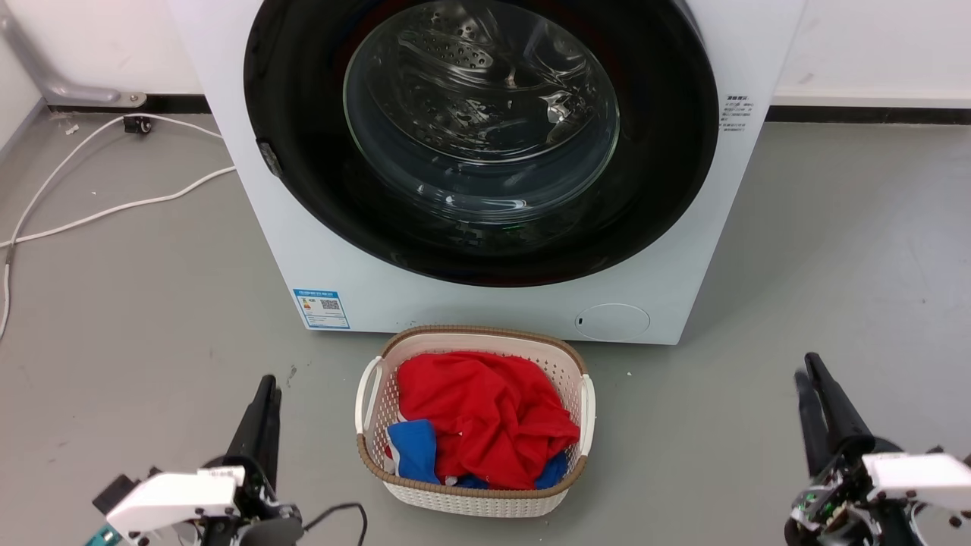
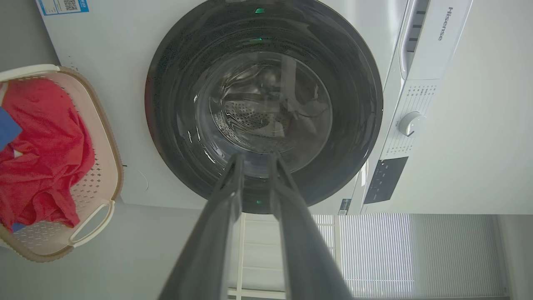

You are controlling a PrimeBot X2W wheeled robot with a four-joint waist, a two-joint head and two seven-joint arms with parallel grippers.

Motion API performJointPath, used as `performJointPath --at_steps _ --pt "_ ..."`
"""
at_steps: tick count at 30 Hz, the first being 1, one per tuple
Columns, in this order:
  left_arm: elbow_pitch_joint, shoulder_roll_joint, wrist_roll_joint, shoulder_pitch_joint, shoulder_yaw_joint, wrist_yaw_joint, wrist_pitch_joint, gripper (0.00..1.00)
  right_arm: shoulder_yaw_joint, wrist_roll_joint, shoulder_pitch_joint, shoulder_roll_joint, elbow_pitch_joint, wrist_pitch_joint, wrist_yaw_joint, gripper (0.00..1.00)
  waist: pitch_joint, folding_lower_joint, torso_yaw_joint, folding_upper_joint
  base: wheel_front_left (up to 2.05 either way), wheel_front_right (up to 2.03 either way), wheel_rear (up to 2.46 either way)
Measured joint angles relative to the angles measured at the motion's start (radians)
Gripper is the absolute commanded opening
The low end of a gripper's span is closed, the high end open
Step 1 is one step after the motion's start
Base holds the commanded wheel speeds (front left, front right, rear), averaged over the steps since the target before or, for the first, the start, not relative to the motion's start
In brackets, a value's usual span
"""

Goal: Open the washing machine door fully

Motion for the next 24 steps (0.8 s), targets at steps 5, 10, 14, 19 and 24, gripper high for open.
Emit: performJointPath --at_steps 5,10,14,19,24 --pt "0.014 -0.003 0.000 0.023 -0.019 0.000 -0.014 1.00 0.005 0.001 0.027 0.002 0.009 -0.006 0.000 1.00 0.000 0.0000 0.000 0.0000 0.00 0.00 0.00" --pt "-0.002 -0.003 0.000 0.023 -0.043 0.000 -0.040 1.00 0.016 0.001 0.028 0.003 -0.011 -0.022 0.000 1.00 0.000 0.0000 0.000 0.0000 0.00 0.00 0.00" --pt "-0.016 -0.003 0.009 0.023 -0.054 0.000 -0.059 1.00 0.023 -0.019 0.032 0.002 -0.027 -0.042 0.000 1.00 -0.001 0.0000 0.000 0.0000 0.00 0.00 0.00" --pt "-0.035 -0.003 0.064 0.023 -0.056 0.000 -0.081 1.00 0.037 -0.068 0.040 -0.005 -0.046 -0.072 0.000 1.00 -0.001 0.0000 0.000 0.0000 0.00 0.00 0.00" --pt "-0.061 -0.003 0.167 0.023 -0.060 0.000 -0.102 1.00 0.045 -0.190 0.041 -0.026 -0.058 -0.101 0.000 1.00 -0.001 0.0000 0.000 0.0000 0.00 0.00 0.00"
